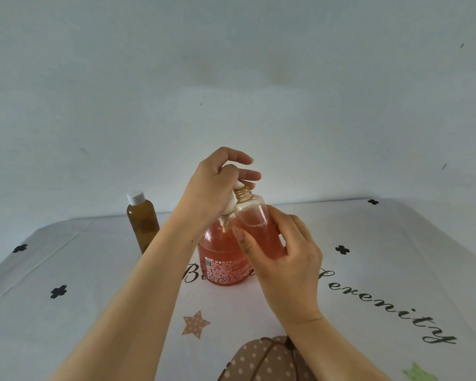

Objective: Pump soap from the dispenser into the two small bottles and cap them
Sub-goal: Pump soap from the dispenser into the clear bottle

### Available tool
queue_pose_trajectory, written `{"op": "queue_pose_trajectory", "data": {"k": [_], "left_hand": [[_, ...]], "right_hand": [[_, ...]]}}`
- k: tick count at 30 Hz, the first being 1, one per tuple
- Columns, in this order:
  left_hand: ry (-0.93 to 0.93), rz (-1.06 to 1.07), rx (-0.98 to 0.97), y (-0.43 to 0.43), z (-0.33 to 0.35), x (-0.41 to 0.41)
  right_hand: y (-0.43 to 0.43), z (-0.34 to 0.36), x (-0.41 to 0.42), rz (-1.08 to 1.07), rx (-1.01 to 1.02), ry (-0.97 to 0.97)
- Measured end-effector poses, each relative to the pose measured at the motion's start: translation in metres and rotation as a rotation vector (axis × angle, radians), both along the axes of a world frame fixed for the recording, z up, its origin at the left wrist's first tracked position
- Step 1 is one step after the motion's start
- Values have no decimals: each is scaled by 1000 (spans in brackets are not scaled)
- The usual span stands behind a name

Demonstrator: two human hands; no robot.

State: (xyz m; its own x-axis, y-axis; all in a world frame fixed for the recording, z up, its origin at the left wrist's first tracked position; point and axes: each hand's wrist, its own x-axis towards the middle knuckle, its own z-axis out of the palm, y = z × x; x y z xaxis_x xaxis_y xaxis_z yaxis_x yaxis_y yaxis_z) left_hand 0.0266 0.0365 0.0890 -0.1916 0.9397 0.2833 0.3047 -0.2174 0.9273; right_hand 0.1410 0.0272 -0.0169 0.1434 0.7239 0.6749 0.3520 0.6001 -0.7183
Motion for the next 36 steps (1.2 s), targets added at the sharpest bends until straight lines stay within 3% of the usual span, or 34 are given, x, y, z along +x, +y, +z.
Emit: {"op": "queue_pose_trajectory", "data": {"k": [12,24,36], "left_hand": [[141,-6,-25,-3,0,-1],[-67,68,26,-5,7,3],[-75,82,24,-3,5,0]], "right_hand": [[3,-4,0,-4,-9,-27],[3,1,-3,-4,5,-19],[1,2,-4,7,-1,-9]]}}
